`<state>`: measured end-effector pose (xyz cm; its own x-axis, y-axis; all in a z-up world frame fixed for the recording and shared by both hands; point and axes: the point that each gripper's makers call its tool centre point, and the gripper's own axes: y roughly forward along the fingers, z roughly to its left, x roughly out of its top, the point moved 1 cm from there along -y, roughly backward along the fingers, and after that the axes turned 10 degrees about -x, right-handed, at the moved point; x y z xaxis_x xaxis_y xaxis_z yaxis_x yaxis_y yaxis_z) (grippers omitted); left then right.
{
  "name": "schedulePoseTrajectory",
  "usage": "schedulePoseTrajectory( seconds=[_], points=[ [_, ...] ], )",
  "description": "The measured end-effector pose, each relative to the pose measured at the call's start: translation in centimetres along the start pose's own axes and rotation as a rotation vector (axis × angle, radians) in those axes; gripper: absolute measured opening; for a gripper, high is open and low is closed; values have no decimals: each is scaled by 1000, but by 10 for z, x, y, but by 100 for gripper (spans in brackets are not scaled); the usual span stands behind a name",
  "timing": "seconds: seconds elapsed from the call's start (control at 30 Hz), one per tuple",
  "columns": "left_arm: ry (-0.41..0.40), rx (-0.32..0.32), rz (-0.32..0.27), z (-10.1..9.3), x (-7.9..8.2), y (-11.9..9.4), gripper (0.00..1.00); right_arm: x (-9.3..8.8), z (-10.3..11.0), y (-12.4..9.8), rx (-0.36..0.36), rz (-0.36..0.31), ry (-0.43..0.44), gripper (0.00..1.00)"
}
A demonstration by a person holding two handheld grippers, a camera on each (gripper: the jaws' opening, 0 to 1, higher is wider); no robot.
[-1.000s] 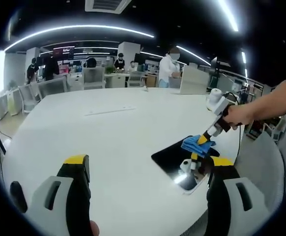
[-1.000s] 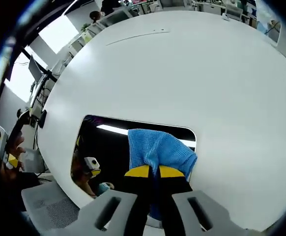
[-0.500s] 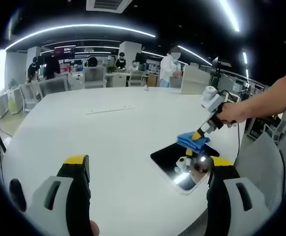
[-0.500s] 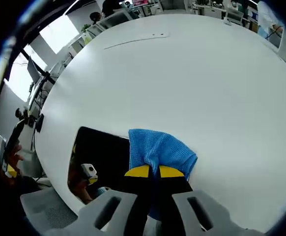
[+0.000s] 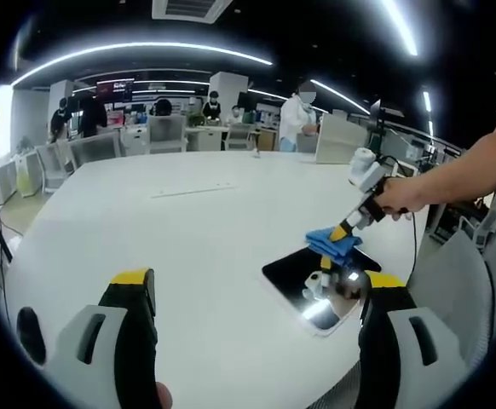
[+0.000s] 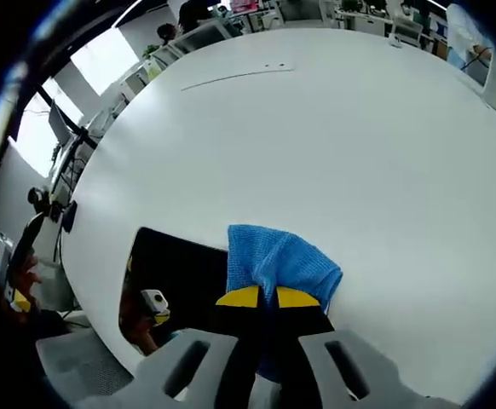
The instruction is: Wipe the mirror surface with the cleaning cloth until all visible marks leave the cleaned area.
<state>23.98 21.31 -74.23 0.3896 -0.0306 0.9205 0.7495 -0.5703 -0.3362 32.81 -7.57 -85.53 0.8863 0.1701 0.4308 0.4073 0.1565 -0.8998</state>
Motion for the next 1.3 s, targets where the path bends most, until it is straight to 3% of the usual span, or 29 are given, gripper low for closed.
schedulePoseTrajectory(
  seconds=[0.1, 0.3, 0.47, 0.63, 0.97, 1.1, 1.2, 1.3],
  points=[
    [6, 1, 4, 2, 0, 0, 99, 5, -7, -14, 5, -24, 1, 0],
    [14, 10, 1, 9, 2, -2, 99, 12, -40, -40, -15, -67, 6, 0],
    [10, 24, -8, 10, 5, -3, 99, 0, -68, -46, -43, -52, 10, 0],
    [12, 22, 3, 8, -1, -2, 99, -26, -88, -36, -74, -8, 32, 0],
    [10, 42, 16, 10, -7, -8, 99, -57, -89, -11, -96, 25, 67, 0],
    [9, 53, 6, 16, -5, -9, 99, -58, -89, -7, -107, 21, 66, 0],
    [11, 55, 8, 15, -6, -9, 99, -59, -88, -8, -69, 1, -50, 1],
    [19, 54, 11, 12, -5, -8, 99, -59, -90, -10, -29, -31, -50, 1]
  ],
)
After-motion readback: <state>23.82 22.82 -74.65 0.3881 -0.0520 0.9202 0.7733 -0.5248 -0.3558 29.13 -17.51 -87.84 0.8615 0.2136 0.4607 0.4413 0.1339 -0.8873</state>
